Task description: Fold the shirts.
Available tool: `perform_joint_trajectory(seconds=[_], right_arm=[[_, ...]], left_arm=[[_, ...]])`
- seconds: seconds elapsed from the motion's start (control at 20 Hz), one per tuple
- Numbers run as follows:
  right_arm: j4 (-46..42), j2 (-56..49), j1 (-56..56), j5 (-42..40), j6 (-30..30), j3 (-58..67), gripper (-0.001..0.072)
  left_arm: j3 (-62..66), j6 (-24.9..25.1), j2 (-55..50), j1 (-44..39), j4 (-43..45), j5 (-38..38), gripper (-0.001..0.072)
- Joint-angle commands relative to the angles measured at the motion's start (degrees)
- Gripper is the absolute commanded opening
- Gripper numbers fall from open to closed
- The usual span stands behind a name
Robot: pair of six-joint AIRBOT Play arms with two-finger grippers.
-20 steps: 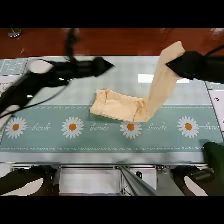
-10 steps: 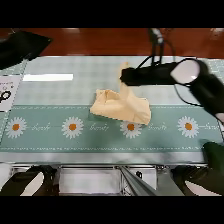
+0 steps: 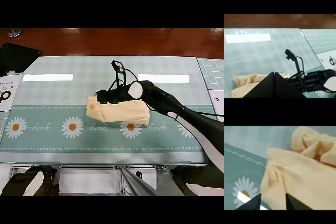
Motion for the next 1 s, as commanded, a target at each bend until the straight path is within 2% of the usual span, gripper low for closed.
perform_joint_trajectory(seconds=[0.0, 0.1, 0.2, 0.35, 0.45, 0.55, 0.65, 0.75, 0.95], right_arm=[[0.11, 1.33, -1.18, -5.2, 2.67, 0.07, 0.0409], [-1.7, 5.68, -5.35, -4.02, 2.27, 0.07, 0.0409], [-9.31, 11.43, -11.28, 3.32, 2.16, 0.07, 0.0409], [-30.36, 18.84, -21.68, 25.59, 1.68, 0.04, 0.041], [-39.47, 20.79, -28.98, 39.23, -5.84, -0.94, 0.0438], [-33.44, 21.33, -37.09, 43.08, -11.56, -4.44, 0.0446], [-18.99, 21.31, -43.65, 40.02, -13.03, -9.75, 0.0496], [-8.72, 21.31, -44.92, 35.15, -13.05, -14.8, 0.0497], [-6.54, 20.5, -37.07, 23.65, -12.79, -22.25, 0.0503]], left_arm=[[-0.02, -0.24, 0.2, 0.15, 0.52, -0.94, 0.0018], [-0.02, -0.24, 0.22, 0.15, 1.57, -1.31, 0.0018], [-0.02, -0.26, 0.22, 0.22, 2.84, -2.19, 0.0019], [-0.02, -0.26, 0.2, 0.33, 5.07, -3.52, 0.0019], [-0.02, -0.68, 0.2, 0.33, 6.88, -4.09, 0.0019], [-0.02, -1.16, 0.17, 0.33, 8.0, -4.42, 0.0019], [-0.02, -1.38, 0.17, 0.33, 8.37, -4.55, 0.0019], [-0.02, -2.34, 0.09, 0.33, 8.61, -4.96, 0.0019], [-0.09, -3.74, -0.52, 0.33, 9.46, -4.96, 0.0019]])
